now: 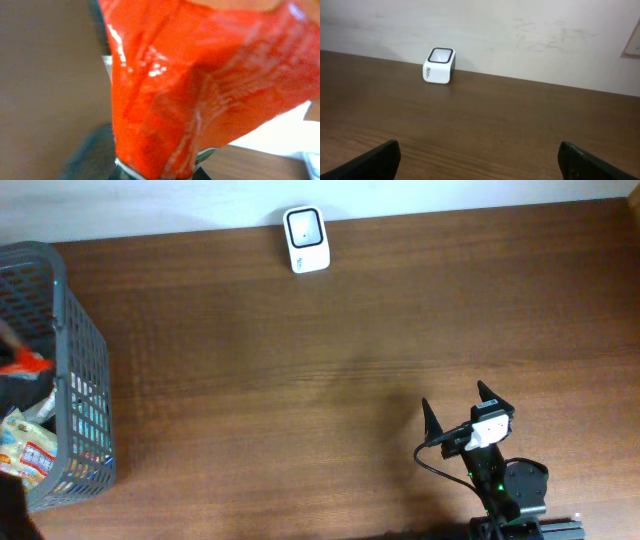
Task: Scan the item barcode
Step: 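Grasp the orange-and-white snack bar pack and place it on the table, then lift the yellow snack bag from the basket and set it beside the bar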
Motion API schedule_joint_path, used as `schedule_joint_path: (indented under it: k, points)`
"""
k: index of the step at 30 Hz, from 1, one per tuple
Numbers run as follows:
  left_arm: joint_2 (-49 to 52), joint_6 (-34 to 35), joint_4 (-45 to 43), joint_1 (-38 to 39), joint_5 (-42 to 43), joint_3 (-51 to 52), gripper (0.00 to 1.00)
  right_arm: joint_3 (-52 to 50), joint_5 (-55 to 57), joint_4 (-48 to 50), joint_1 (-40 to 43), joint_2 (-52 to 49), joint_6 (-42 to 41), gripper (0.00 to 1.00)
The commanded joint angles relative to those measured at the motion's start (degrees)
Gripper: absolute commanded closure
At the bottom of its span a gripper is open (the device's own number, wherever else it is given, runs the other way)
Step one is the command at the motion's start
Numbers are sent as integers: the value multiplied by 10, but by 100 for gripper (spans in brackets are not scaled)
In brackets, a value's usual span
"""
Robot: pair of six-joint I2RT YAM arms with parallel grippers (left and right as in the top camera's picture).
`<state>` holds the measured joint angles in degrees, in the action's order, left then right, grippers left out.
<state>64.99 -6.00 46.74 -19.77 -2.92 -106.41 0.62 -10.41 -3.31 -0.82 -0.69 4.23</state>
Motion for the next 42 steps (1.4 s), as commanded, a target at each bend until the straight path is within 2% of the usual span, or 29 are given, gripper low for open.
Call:
schedule_joint_path:
  k: [1, 2, 3, 5, 7, 8, 11, 12, 13, 14, 16, 19, 20, 21, 22, 24, 27, 29, 31, 34, 37, 41, 42]
  points:
    - [21, 76, 43, 165, 5, 0, 100, -3, -5, -3, -4, 3, -6, 1]
    - [37, 82, 56, 199, 5, 6, 100, -3, -5, -3, -4, 3, -6, 1]
    - [112, 139, 103, 276, -24, 21, 100, -3, -5, -3, -4, 3, -6, 1]
    - [201, 209, 145, 309, -27, 41, 100, -3, -5, -3, -4, 3, -6, 1]
    - [321, 327, 158, 335, -24, 79, 100, -3, -5, -3, -4, 3, -6, 1]
    - [372, 357, 157, 348, -25, 91, 100, -3, -5, -3, -4, 3, -6, 1]
    - [478, 368, 157, 380, -25, 93, 100, -3, -5, -3, -4, 3, -6, 1]
    - [486, 368, 157, 381, -25, 93, 92, -3, -5, -3, -4, 3, -6, 1]
    - [485, 363, 157, 381, -25, 92, 31, -3, -5, -3, -4, 3, -6, 1]
    - [477, 356, 162, 381, -25, 81, 1, -3, -5, -3, -4, 3, -6, 1]
    - [434, 331, 228, 374, -50, -23, 1, -3, -5, -3, -4, 3, -6, 1]
    - [349, 272, 280, 340, -139, -173, 1, -3, -5, -3, -4, 3, -6, 1]
    - [294, 271, 303, 298, -214, -207, 1, -3, -5, -3, -4, 3, -6, 1]
    - [259, 276, 310, 258, -248, -207, 1, -3, -5, -3, -4, 3, -6, 1]
    - [229, 311, 329, 201, -271, -207, 1, -3, -5, -3, -4, 3, -6, 1]
    - [216, 343, 365, 45, -257, -206, 1, -3, -5, -3, -4, 3, -6, 1]
    - [253, 338, 363, -119, -153, -139, 1, -3, -5, -3, -4, 3, -6, 1]
    - [287, 288, 347, -163, -99, -70, 1, -3, -5, -3, -4, 3, -6, 1]
    - [315, 268, 323, -179, -92, 10, 1, -3, -5, -3, -4, 3, -6, 1]
    - [325, 256, 243, -189, -75, 142, 1, -3, -5, -3, -4, 3, -6, 1]
    - [326, 213, 142, -214, -75, 274, 1, -3, -5, -3, -4, 3, -6, 1]
    - [346, 184, 61, -243, -76, 349, 12, -3, -5, -3, -4, 3, -6, 1]
    - [361, 182, 58, -243, -76, 351, 20, -3, -5, -3, -4, 3, -6, 1]
